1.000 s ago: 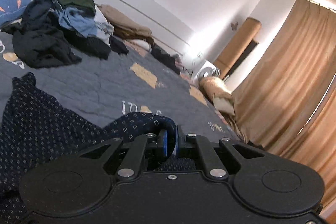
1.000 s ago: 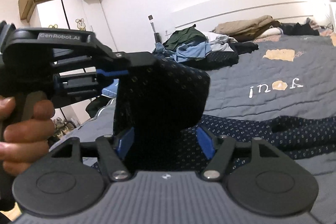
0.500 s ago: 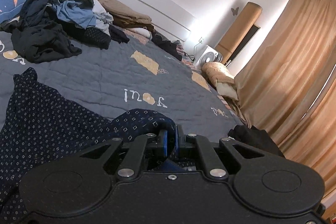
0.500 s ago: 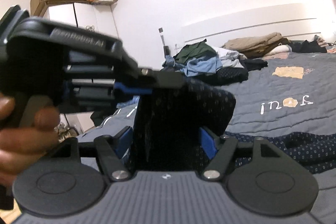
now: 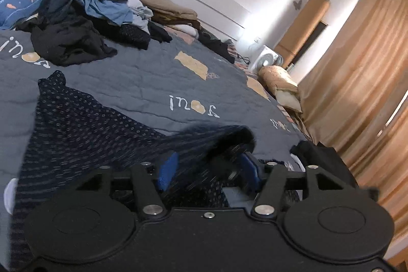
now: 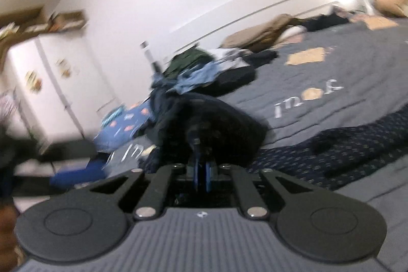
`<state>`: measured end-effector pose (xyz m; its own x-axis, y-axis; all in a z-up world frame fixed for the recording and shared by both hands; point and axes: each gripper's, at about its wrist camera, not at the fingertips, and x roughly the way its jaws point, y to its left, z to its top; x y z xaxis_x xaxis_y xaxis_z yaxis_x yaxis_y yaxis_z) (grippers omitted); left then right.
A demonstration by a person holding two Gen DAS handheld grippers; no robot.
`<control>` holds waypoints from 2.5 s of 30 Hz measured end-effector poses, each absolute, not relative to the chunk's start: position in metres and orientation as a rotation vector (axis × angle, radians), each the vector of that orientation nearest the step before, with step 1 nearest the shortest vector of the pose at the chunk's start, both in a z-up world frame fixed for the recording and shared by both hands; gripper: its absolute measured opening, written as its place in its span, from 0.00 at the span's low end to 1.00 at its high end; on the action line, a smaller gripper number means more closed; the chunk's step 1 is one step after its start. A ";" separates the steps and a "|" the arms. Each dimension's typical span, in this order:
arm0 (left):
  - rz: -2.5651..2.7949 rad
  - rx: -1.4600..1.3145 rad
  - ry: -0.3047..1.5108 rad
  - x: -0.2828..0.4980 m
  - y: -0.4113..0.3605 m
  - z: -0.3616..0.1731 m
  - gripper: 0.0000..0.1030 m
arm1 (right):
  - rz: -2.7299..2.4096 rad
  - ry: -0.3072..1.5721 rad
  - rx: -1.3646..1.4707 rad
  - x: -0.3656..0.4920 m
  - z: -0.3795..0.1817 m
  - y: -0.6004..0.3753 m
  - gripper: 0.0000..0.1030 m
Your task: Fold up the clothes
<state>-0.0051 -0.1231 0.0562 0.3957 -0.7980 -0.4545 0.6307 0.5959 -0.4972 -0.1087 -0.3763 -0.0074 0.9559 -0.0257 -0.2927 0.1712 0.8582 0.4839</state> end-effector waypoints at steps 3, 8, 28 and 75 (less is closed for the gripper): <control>-0.868 -0.236 0.708 -0.008 -0.103 0.052 0.55 | -0.144 0.259 0.558 -0.115 -0.002 -0.394 0.05; -0.754 -0.212 0.711 -0.007 -0.070 0.030 0.56 | -0.192 0.197 0.590 -0.134 0.012 -0.425 0.05; -0.705 -0.196 0.774 -0.009 -0.051 -0.023 0.58 | -0.720 0.156 0.397 -0.258 0.072 -0.607 0.05; -0.775 0.177 0.544 -0.054 -0.120 0.014 0.72 | -0.393 0.604 0.193 -0.219 0.033 -0.471 0.64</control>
<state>-0.0536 -0.1205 0.0139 0.5854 -0.6159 -0.5273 0.7048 0.7080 -0.0445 -0.2185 -0.4710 0.0333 0.7520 -0.3021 -0.5858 0.4135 0.9084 0.0623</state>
